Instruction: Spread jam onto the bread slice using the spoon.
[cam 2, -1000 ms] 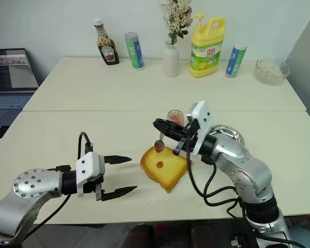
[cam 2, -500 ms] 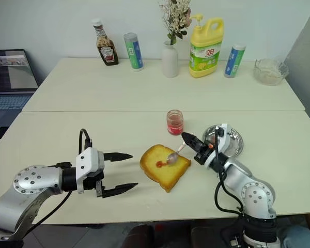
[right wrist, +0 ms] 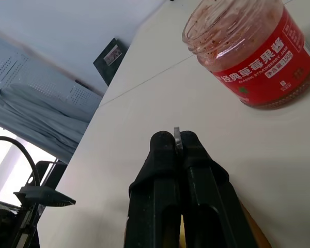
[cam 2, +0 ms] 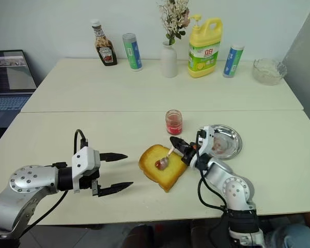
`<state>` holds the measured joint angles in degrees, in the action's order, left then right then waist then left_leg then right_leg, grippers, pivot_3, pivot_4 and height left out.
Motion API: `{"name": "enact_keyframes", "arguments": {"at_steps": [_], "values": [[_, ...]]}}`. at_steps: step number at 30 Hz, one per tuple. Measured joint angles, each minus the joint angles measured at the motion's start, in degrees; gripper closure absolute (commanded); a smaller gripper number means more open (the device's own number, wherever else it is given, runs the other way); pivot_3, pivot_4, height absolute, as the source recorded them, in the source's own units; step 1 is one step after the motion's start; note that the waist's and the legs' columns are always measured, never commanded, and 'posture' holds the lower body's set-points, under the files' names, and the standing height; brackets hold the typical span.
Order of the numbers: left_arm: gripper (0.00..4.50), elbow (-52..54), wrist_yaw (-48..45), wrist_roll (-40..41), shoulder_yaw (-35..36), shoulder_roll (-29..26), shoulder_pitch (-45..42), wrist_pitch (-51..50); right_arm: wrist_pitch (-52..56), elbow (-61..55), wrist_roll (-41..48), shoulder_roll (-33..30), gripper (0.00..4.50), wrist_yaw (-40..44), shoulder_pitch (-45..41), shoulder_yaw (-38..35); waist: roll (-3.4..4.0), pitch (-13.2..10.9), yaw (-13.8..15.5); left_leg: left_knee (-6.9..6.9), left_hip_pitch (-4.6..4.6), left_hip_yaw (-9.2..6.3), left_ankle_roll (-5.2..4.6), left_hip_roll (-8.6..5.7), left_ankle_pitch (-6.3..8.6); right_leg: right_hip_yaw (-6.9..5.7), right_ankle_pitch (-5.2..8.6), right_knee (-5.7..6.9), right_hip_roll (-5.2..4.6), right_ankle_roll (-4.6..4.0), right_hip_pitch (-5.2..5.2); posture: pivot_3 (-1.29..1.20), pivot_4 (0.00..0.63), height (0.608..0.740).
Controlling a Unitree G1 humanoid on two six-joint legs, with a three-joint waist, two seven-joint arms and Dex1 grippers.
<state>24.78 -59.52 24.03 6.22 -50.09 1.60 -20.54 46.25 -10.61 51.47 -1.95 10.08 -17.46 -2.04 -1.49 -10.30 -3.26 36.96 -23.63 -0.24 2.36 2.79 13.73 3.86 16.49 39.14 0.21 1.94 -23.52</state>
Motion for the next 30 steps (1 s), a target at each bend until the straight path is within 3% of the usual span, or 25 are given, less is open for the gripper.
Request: {"name": "enact_keyframes", "arguments": {"at_steps": [7, 20, 30], "values": [[0.00, -0.70, -0.08, -0.40, 0.07, 0.00, 0.38, 1.36, -0.48, 4.61, 0.23, 3.67, 4.47, -2.35, -2.78, -3.74, 0.00, 0.00, 0.07, -0.01, -0.03, 0.00, 0.00, -0.03, 0.00, 0.00, -0.01, -0.01, -0.05, -0.01, 0.00, 0.00, 0.150, 0.740], [0.00, -0.85, -0.02, -0.35, 0.85, 0.00, 0.70, 1.78, 11.14, -4.88, 9.39, -9.57, 4.47, 1.83, -2.77, -5.93, 0.00, 0.00, 0.01, -0.01, -0.02, -0.01, 0.00, 0.00, 0.00, 0.00, 0.00, 0.00, -0.01, 0.00, 0.00, 0.00, 0.150, 0.740], [0.00, -0.72, 0.07, -0.27, 0.69, -0.04, -0.75, 0.53, 5.92, 4.44, 4.29, 1.09, 4.47, -4.58, -6.64, -5.62, -0.02, 0.01, 0.14, 0.00, -0.03, 0.02, 0.00, -0.02, 0.00, 0.02, -0.01, 0.00, -0.02, -0.01, 0.00, 0.00, 0.150, 0.740]]}}
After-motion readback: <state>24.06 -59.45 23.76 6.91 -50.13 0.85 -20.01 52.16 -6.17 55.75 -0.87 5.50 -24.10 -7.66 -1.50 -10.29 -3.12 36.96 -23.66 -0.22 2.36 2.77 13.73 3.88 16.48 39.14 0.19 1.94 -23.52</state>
